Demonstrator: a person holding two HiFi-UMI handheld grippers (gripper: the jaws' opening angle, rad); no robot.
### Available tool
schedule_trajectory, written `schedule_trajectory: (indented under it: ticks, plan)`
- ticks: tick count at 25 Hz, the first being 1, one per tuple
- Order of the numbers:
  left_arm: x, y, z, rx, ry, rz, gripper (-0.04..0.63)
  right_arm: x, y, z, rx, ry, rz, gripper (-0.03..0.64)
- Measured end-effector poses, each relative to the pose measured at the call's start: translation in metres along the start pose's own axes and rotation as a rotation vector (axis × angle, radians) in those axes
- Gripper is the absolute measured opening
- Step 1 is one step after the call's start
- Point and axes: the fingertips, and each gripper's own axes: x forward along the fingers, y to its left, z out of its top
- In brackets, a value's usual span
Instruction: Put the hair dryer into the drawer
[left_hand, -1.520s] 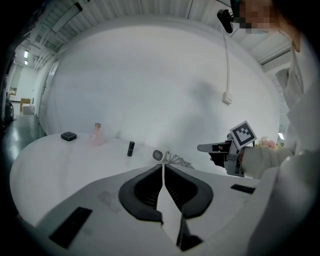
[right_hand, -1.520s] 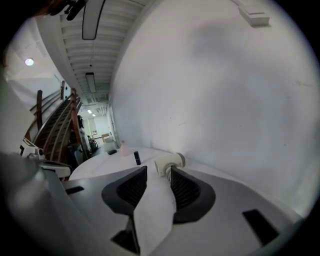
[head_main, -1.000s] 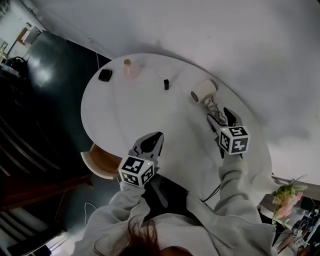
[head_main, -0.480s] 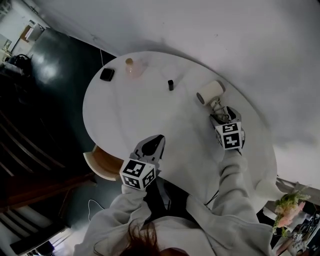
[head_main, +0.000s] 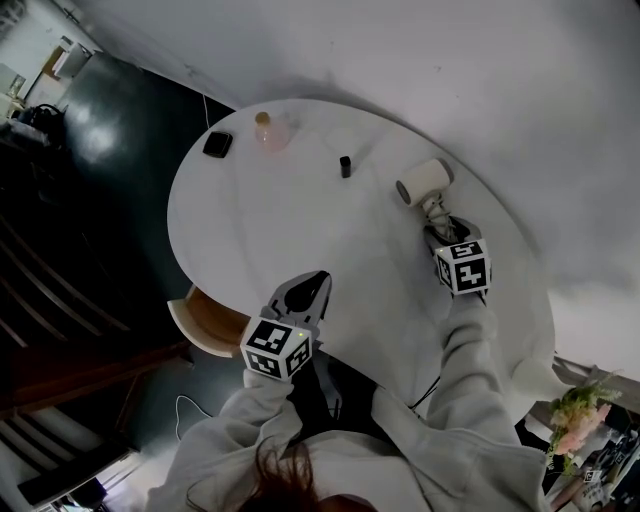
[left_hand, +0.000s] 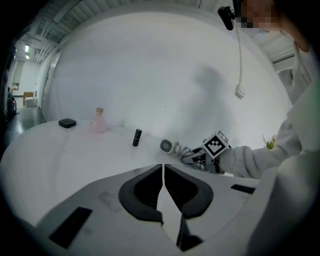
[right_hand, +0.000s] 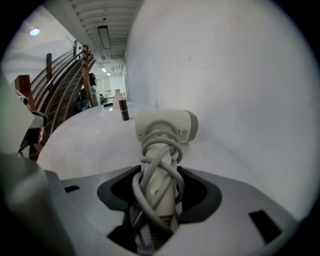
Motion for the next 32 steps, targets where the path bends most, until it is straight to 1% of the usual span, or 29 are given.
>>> schedule_trajectory:
  ticks: [5,11,19,26,32]
  plan:
    - [-0.007,0.003,-0.001,-0.004,-0.008,0.021,0.023,-0.002,0.004,0.001,0.004,0.002,-0.029,0.256]
    - [-0.017,0.005,-0.003,-0.013,-0.014,0.045,0.023,-0.007,0.009,0.003,0.046,-0.032,-0.066,0.25]
    - [-0.028,0.006,-0.008,-0.029,-0.027,0.07,0.023,-0.024,0.016,0.0,0.02,-0.064,-0.093,0.25]
    - [-0.038,0.006,-0.012,-0.03,-0.046,0.08,0.023,-0.038,0.031,0.005,-0.005,-0.081,-0.088,0.25]
    - [-0.06,0.012,-0.01,-0.04,-0.077,0.096,0.023,-0.054,0.05,0.01,-0.025,-0.087,-0.085,0.25]
